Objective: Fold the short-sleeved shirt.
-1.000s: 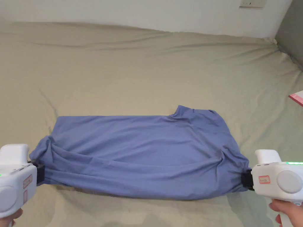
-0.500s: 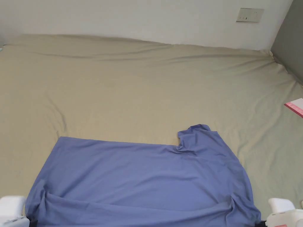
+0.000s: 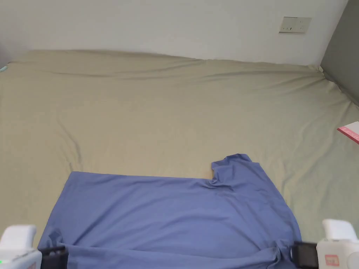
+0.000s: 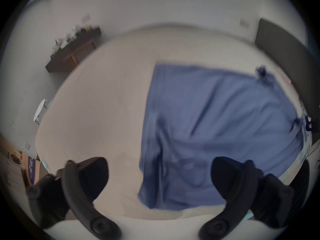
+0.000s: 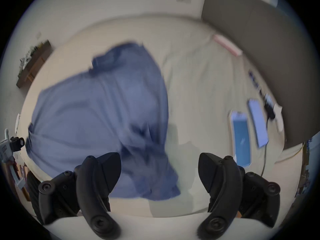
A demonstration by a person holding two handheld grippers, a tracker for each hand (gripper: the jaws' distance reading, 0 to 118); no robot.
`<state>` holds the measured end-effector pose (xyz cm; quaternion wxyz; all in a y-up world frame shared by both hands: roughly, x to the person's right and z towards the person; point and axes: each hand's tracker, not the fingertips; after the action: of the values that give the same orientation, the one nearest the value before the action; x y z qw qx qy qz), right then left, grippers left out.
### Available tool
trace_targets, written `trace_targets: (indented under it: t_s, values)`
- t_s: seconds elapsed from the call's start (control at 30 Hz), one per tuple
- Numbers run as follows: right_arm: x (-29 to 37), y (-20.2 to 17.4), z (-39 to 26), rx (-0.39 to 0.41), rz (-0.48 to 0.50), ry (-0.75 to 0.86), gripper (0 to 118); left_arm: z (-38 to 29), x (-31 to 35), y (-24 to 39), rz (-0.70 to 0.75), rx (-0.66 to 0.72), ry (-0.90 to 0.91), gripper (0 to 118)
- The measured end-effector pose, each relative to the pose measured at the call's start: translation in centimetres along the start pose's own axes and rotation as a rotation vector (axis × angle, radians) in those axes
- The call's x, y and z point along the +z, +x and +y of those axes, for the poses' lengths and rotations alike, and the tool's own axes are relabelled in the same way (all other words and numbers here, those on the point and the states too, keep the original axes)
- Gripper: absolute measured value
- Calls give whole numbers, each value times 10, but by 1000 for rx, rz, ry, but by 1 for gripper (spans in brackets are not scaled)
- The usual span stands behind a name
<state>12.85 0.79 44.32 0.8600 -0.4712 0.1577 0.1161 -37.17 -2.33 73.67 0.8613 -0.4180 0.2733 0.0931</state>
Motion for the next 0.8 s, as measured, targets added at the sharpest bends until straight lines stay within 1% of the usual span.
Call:
trace_targets:
  t_s: [0.07, 0.1, 0.2, 0.3, 0.33, 0.37, 0.4, 0.43, 0.47, 0.5, 0.53, 0.57, 0.6, 0.67, 0.8]
  values:
    - [34, -12, 23, 42, -24, 183, 97, 32, 30, 4, 13, 20, 125, 113]
    - [52, -20, 33, 74, -35, 271, 97, 45, 47, 6, 13, 34, 222, 113]
    - [108, -54, 52, 161, -59, 510, 97, 82, 100, 23, 14, 61, 460, 111]
    - [147, -87, 59, 234, -65, 671, 97, 105, 144, 43, 25, 37, 655, 103]
    - [158, -100, 60, 255, -71, 716, 97, 110, 157, 55, 38, 16, 708, 103]
    - [166, -111, 60, 276, -65, 750, 96, 113, 168, 64, 54, -6, 758, 93]
    - [170, -119, 60, 288, -56, 773, 92, 115, 175, 72, 67, -19, 794, 74]
    - [175, -130, 58, 300, -52, 797, 86, 118, 183, 82, 76, -36, 829, 57]
    - [178, -138, 57, 304, -35, 815, 74, 118, 178, 86, 82, -55, 846, 41]
    - [179, -145, 55, 305, -25, 831, 42, 119, 181, 93, 83, -71, 859, 23]
    - [177, -149, 55, 304, -27, 849, 14, 120, 182, 100, 79, -90, 869, 13]
    - [175, -155, 53, 306, -22, 863, 3, 120, 183, 106, 72, -110, 878, 7]
    - [174, -159, 53, 309, -22, 859, 2, 119, 179, 110, 76, -124, 877, 0]
    - [168, -162, 55, 321, 29, 824, 2, 121, 176, 120, 78, -146, 862, 0]
    - [152, -167, 58, 332, 15, 810, 2, 125, 161, 125, 30, -136, 820, 0]
